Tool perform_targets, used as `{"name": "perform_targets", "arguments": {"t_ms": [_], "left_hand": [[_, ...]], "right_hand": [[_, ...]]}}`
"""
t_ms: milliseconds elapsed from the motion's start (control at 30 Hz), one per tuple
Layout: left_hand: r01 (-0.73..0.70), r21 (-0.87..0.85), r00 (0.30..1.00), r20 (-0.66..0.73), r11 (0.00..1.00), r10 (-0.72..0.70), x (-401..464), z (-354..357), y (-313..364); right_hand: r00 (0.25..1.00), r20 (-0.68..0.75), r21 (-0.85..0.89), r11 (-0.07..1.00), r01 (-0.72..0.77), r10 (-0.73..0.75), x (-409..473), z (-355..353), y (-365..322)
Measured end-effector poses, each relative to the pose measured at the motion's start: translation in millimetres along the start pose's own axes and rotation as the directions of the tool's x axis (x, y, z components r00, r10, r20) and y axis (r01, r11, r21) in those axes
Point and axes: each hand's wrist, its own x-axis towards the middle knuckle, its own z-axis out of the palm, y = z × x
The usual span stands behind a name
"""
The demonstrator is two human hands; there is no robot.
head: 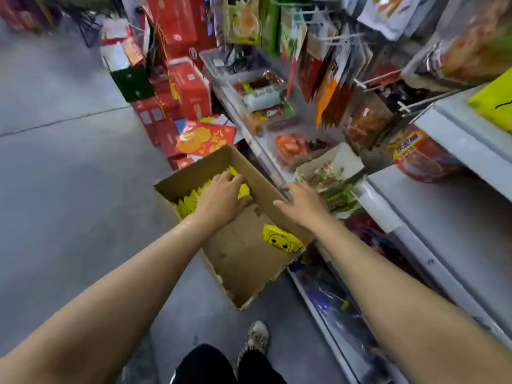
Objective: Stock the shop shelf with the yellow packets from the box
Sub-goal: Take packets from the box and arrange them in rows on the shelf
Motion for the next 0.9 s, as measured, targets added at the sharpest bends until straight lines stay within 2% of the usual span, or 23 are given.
{"name": "perform_targets", "arguments": {"t_ms": [100,233,367,500,600,700,767,833,900], "left_hand": [[0.038,-0.019,0.991,0.126,0.999,-0.035,17,54,-31],[0.067,-0.041,0.954,0.297,0.997,-0.052,40,126,-64],[0.108,-0.113,0.885,0.464,0.988,-0.044,59,192,-88],[0.151,-0.138,0.801,0.597,0.979,-0.039,75,235,-105],[0.144,-0.145,0.772,0.635,0.979,-0.019,90,247,-119],[0.087,-0.116,0.774,0.633,0.989,0.006,101,241,-142],[0.057,-0.084,0.782,0.623,0.995,0.008,111,231,-162],[0.007,-0.041,0.795,0.607,0.999,0.020,123,220,-185],[-0.032,0.023,0.796,0.605,0.999,0.012,137,212,-209]], "right_hand": [[0.981,0.155,0.031,0.992,-0.122,0.115,32,47,24],[0.912,0.313,0.068,0.952,-0.300,0.265,70,112,55],[0.860,0.320,0.082,0.893,-0.442,0.396,99,166,78],[0.835,0.298,0.096,0.855,-0.509,0.463,122,204,93],[0.824,0.265,0.048,0.846,-0.530,0.501,134,232,100],[0.822,0.173,-0.145,0.840,-0.523,0.542,138,255,104],[0.817,0.141,-0.181,0.826,-0.534,0.559,142,266,104],[0.822,0.165,-0.104,0.839,-0.535,0.545,146,273,101],[0.841,0.252,0.080,0.855,-0.512,0.479,149,278,92]]}}
